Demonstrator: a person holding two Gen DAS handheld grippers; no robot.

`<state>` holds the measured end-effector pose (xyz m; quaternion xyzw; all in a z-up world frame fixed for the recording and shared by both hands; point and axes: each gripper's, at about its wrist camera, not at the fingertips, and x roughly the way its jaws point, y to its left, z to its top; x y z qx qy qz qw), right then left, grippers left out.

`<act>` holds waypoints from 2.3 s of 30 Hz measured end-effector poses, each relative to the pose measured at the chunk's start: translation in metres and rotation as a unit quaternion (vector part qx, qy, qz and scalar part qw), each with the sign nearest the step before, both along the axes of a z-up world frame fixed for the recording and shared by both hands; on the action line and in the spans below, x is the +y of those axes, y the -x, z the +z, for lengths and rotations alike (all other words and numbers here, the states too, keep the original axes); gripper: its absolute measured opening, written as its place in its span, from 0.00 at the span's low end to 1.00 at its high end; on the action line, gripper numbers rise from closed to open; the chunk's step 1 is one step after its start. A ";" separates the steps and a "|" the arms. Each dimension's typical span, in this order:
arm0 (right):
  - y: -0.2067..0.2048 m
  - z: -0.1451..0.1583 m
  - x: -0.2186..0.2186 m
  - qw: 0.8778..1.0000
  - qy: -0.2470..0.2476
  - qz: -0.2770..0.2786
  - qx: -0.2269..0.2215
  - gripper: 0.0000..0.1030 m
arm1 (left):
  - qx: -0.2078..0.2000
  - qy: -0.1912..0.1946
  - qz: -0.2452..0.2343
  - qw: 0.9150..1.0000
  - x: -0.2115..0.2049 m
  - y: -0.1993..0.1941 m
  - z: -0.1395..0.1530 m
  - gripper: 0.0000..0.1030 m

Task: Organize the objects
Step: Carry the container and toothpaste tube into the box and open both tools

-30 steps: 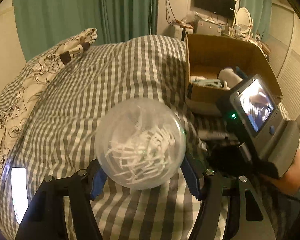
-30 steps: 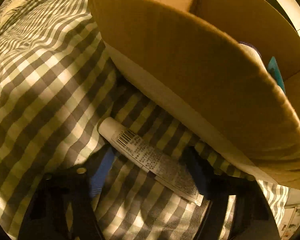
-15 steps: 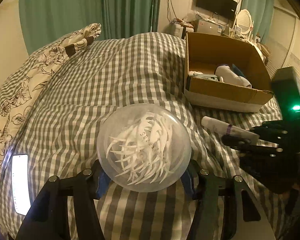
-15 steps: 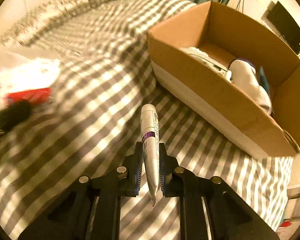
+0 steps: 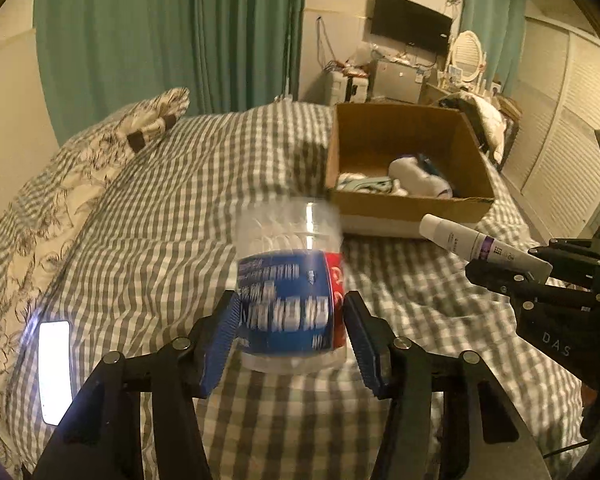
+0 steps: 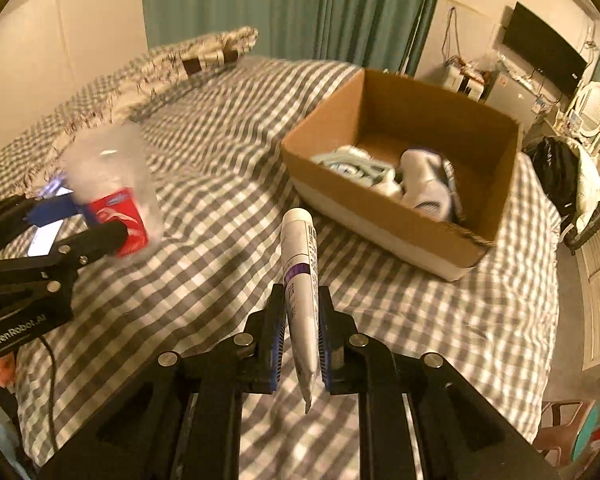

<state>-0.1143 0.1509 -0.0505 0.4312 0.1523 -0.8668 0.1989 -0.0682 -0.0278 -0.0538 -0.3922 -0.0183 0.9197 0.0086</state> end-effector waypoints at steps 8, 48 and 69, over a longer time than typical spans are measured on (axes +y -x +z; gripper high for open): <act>-0.015 0.021 0.020 1.000 0.017 -0.009 0.018 0.13 | -0.024 0.012 -0.013 1.000 0.015 0.005 -0.005 0.21; -0.005 0.025 0.041 0.998 0.037 -0.027 0.034 0.14 | -0.003 0.020 -0.043 0.999 0.036 0.042 0.011 0.60; 0.166 0.033 0.063 0.993 0.057 -0.083 0.058 0.14 | 0.001 -0.007 -0.081 0.997 0.087 0.248 -0.011 0.61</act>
